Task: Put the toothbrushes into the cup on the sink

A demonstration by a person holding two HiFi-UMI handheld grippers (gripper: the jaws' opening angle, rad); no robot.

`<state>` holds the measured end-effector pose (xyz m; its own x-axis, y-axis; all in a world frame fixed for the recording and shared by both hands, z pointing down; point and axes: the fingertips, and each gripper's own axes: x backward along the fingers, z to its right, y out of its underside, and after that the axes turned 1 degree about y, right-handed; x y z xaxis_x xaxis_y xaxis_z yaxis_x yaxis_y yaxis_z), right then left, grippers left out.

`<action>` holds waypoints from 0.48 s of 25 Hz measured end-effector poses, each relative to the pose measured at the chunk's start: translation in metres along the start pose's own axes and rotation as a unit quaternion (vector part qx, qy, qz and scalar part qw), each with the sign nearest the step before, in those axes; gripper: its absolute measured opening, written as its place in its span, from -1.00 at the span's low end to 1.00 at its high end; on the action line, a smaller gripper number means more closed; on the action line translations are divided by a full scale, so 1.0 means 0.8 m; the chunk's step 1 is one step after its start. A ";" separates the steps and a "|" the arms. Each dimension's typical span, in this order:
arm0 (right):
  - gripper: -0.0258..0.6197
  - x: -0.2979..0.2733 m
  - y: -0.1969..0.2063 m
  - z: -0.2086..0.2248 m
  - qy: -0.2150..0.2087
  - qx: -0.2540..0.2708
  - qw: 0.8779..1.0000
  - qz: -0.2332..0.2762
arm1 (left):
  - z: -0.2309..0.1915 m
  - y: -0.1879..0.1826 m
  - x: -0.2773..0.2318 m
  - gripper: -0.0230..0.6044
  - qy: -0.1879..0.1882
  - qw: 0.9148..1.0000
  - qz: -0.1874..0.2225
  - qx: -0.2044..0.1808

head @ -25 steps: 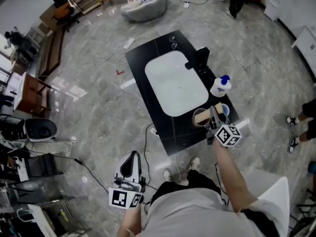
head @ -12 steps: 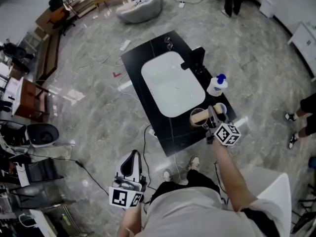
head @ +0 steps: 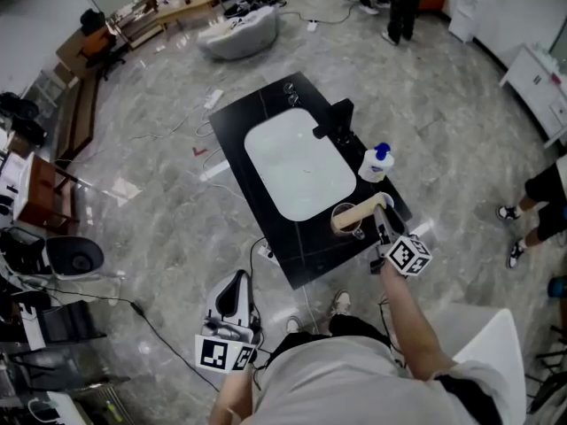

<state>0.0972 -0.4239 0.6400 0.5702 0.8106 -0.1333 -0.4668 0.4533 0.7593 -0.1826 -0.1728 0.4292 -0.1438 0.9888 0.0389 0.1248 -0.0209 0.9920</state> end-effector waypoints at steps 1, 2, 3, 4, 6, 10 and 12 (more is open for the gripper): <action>-0.36 0.005 -0.003 -0.001 0.002 -0.001 1.000 0.002 | 0.000 0.000 -0.001 -0.93 0.003 1.000 0.002 0.001; -0.36 0.010 -0.004 0.000 0.005 -0.002 1.000 0.002 | 0.001 0.000 -0.001 -0.93 0.007 1.000 0.004 0.002; -0.36 0.015 -0.006 0.001 0.009 -0.002 1.000 0.002 | 0.002 0.000 -0.001 -0.93 0.010 1.000 0.005 0.003; -0.36 0.020 -0.008 0.003 0.011 -0.003 1.000 0.004 | 0.003 0.000 -0.002 -0.93 0.014 1.000 0.007 0.004; -0.36 0.029 -0.018 0.001 0.012 -0.008 1.000 0.014 | 0.006 0.001 -0.005 -0.93 0.023 1.000 0.010 0.005; -0.38 0.050 -0.041 -0.006 0.013 -0.008 0.999 0.034 | 0.011 0.004 -0.010 -0.93 0.040 0.999 0.011 0.008; -0.52 0.061 -0.052 -0.012 0.010 -0.008 0.999 0.044 | 0.014 0.004 -0.012 -0.93 0.049 0.999 0.012 0.009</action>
<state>0.1383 -0.3998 0.5957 0.5135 0.8545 -0.0787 -0.5260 0.3859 0.7579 -0.1700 -0.1811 0.4307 -0.2360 0.9689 0.0747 0.1477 -0.0402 0.9882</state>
